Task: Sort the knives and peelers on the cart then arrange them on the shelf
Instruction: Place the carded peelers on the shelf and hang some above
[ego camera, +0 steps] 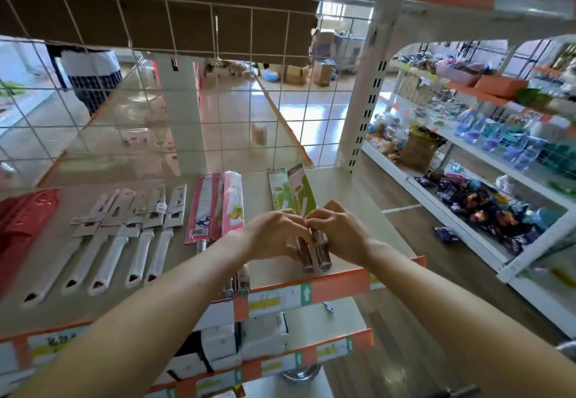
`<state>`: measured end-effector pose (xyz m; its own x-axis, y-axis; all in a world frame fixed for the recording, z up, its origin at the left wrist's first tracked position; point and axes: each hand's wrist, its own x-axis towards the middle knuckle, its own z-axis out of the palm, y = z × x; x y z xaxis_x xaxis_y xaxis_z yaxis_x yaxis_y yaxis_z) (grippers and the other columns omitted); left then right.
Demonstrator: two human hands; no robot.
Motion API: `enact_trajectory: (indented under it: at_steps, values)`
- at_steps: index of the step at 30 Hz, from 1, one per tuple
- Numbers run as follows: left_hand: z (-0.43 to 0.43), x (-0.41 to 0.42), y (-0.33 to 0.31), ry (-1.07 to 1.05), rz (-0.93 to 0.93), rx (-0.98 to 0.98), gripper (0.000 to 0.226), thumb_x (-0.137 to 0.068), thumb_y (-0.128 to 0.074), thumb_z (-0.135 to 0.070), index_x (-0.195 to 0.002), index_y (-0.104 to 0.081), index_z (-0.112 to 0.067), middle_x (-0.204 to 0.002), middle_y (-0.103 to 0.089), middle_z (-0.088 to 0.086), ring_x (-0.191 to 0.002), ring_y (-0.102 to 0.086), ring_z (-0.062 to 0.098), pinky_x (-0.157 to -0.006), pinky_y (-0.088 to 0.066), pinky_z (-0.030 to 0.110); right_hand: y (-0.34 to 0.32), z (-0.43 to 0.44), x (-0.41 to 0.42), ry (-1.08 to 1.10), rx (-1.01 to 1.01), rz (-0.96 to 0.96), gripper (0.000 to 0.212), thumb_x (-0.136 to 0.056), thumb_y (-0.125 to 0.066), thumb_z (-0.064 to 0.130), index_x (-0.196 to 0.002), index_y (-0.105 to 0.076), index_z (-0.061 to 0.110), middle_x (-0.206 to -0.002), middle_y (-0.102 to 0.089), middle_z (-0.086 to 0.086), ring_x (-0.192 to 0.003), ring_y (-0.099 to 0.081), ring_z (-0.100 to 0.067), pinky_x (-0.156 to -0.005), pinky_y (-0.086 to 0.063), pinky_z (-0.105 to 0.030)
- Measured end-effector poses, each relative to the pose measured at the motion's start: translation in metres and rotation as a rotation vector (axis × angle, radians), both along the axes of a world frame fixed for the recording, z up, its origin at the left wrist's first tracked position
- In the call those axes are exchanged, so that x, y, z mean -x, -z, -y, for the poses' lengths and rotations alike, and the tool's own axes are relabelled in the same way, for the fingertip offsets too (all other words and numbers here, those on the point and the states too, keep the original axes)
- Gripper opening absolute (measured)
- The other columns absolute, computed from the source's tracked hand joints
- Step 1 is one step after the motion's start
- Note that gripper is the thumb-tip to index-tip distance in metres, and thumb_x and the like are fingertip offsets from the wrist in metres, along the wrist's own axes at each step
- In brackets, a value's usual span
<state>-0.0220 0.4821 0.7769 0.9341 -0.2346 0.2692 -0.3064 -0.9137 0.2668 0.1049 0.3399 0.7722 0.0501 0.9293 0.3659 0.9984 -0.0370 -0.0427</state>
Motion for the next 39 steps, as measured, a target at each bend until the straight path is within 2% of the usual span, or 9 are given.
enact_trajectory:
  at_steps: [3,12,18,20,22,25,27,30,39]
  values:
    - [-0.001,0.0,-0.004,-0.073,-0.079,-0.009,0.03,-0.073,-0.076,-0.025,-0.102,-0.073,-0.016,-0.099,-0.072,0.004,-0.091,-0.065,0.022,-0.085,-0.054,0.038,-0.005,-0.001,0.002,-0.042,0.035,0.024,0.035,-0.054,-0.087,0.004,-0.084,-0.076,0.018,-0.082,-0.073,0.005,-0.074,-0.063,-0.025,-0.062,-0.053,-0.021]
    - [-0.001,0.0,-0.017,-0.229,-0.223,0.07,0.025,-0.082,-0.068,-0.023,-0.107,-0.072,-0.017,-0.108,-0.071,0.003,-0.095,-0.066,0.019,-0.087,-0.051,0.034,-0.007,0.003,-0.005,-0.052,0.139,0.009,0.033,-0.069,-0.077,0.006,-0.099,-0.073,0.017,-0.093,-0.073,0.0,-0.086,-0.062,-0.026,-0.064,-0.059,-0.035]
    - [-0.004,-0.008,-0.016,-0.513,-0.174,0.043,0.03,-0.091,-0.055,-0.032,-0.118,-0.064,-0.022,-0.123,-0.064,0.001,-0.109,-0.06,0.018,-0.092,-0.049,0.032,-0.013,0.006,-0.012,0.001,0.207,-0.144,0.052,-0.075,-0.05,-0.015,-0.114,-0.068,0.015,-0.117,-0.066,-0.005,-0.107,-0.059,-0.025,-0.092,-0.051,-0.033]
    - [-0.003,-0.013,-0.014,-0.643,-0.225,0.074,0.043,-0.092,-0.051,-0.039,-0.132,-0.051,-0.021,-0.139,-0.051,0.002,-0.124,-0.051,0.02,-0.1,-0.045,0.036,-0.011,-0.001,-0.015,0.138,0.103,-0.323,0.047,-0.076,-0.047,-0.016,-0.109,-0.07,0.009,-0.117,-0.066,-0.011,-0.106,-0.062,-0.028,-0.095,-0.05,-0.038]
    - [-0.001,-0.019,-0.01,-0.718,-0.35,0.011,0.062,-0.093,-0.045,-0.047,-0.146,-0.029,-0.018,-0.154,-0.029,0.001,-0.139,-0.033,0.02,-0.112,-0.033,0.039,-0.01,-0.011,-0.015,0.315,0.033,-0.431,0.035,-0.085,-0.054,-0.002,-0.115,-0.067,0.008,-0.121,-0.064,-0.014,-0.108,-0.062,-0.029,-0.096,-0.05,-0.039]
    - [0.004,-0.027,-0.003,-0.758,-0.498,-0.066,0.078,-0.093,-0.036,-0.056,-0.15,-0.004,-0.014,-0.159,-0.005,0.002,-0.147,-0.008,0.018,-0.12,-0.007,0.039,-0.011,-0.023,-0.009,0.456,0.218,-0.502,0.044,-0.091,-0.058,0.025,-0.132,-0.053,0.011,-0.133,-0.057,-0.011,-0.12,-0.056,-0.024,-0.102,-0.044,-0.034]
    - [0.006,-0.03,-0.003,-0.763,-0.567,-0.019,0.079,-0.093,-0.032,-0.057,-0.15,-0.001,-0.012,-0.159,-0.001,0.004,-0.147,-0.003,0.018,-0.119,0.0,0.041,-0.014,-0.029,-0.005,0.46,0.304,-0.505,0.042,-0.092,-0.057,0.029,-0.129,-0.055,0.009,-0.129,-0.06,-0.011,-0.119,-0.056,-0.026,-0.098,-0.045,-0.032]
    - [0.006,-0.033,-0.003,-0.757,-0.635,-0.021,0.076,-0.094,-0.028,-0.056,-0.15,-0.005,-0.011,-0.159,-0.003,0.005,-0.148,-0.003,0.018,-0.118,0.003,0.044,-0.013,-0.035,-0.002,0.43,0.352,-0.449,0.027,-0.094,-0.051,0.027,-0.105,-0.065,0.006,-0.112,-0.065,-0.013,-0.105,-0.059,-0.029,-0.079,-0.042,-0.03]
    - [0.017,-0.027,0.009,-0.775,-0.59,-0.033,0.068,-0.097,-0.015,-0.053,-0.15,0.0,-0.015,-0.159,0.001,0.003,-0.147,0.0,0.014,-0.12,0.003,0.038,-0.013,-0.029,-0.003,0.391,0.357,-0.479,0.042,-0.093,-0.054,0.023,-0.134,-0.051,0.013,-0.142,-0.049,-0.007,-0.13,-0.046,-0.022,-0.106,-0.029,-0.024]
